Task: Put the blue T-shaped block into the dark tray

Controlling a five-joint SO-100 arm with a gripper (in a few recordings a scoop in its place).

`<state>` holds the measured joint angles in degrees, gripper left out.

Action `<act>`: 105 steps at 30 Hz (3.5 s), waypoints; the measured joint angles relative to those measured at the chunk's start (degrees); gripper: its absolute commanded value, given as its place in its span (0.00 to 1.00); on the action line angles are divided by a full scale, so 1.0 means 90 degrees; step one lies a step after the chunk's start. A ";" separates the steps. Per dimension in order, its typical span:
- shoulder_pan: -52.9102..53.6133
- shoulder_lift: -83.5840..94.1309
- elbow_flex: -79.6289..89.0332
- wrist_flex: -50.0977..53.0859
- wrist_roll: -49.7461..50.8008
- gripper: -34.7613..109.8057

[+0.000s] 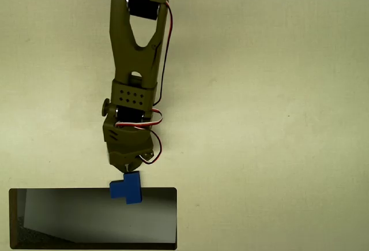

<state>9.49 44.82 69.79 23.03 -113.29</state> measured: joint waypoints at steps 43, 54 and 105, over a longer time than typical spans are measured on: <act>-0.1133 -0.5967 -0.6133 -0.5928 0.2432 0.24; -0.1211 -0.5967 -0.5859 -0.6582 0.2412 0.24; -0.1211 -0.5967 -0.5850 -0.6650 0.2412 0.24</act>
<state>-1.41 -8.88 17.14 -36.83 -91.58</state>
